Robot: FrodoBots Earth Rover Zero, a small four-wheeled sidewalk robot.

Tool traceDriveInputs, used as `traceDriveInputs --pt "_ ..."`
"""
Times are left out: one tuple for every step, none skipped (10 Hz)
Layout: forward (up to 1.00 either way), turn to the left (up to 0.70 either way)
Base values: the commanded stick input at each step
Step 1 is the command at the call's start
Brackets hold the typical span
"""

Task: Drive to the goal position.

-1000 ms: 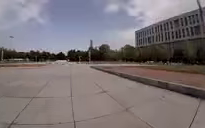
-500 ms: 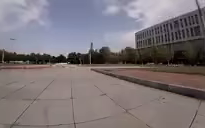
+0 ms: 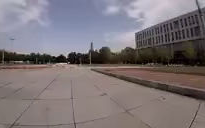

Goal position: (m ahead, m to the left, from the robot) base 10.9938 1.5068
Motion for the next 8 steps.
traceDriveInputs --pt "1.00 0.27" --pt "1.00 0.27" --pt "1.00 0.27" --pt "1.00 0.27" --pt "1.00 0.27" --pt "1.00 0.27" --pt "1.00 0.27" --pt "1.00 0.27"
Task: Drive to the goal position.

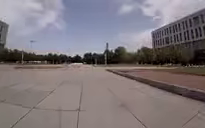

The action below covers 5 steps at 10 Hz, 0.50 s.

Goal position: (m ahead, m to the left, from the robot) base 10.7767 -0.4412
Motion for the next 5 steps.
traceDriveInputs --pt "1.00 0.27" --pt "1.00 0.18" --pt "1.00 0.03" --pt "1.00 0.00" --pt "1.00 0.00"
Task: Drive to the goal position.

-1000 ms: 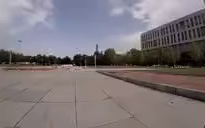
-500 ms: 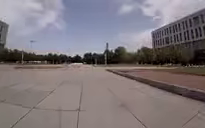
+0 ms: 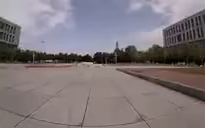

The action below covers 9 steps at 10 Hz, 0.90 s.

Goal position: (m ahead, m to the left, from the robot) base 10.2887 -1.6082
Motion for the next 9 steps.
traceDriveInputs --pt "1.00 0.00" --pt "1.00 0.00" --pt "1.00 0.00" --pt "1.00 -0.02" --pt "1.00 -0.16" --pt "1.00 -0.27" --pt "1.00 -0.27" --pt "1.00 -0.27" --pt "1.00 -0.27"
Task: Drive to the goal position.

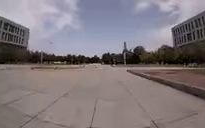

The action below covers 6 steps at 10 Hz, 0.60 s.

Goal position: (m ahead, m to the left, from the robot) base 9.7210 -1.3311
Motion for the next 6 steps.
traceDriveInputs --pt "1.00 -0.27" --pt "1.00 -0.27" --pt "1.00 -0.19" --pt "1.00 -0.04" --pt "1.00 0.00" --pt "1.00 0.00"
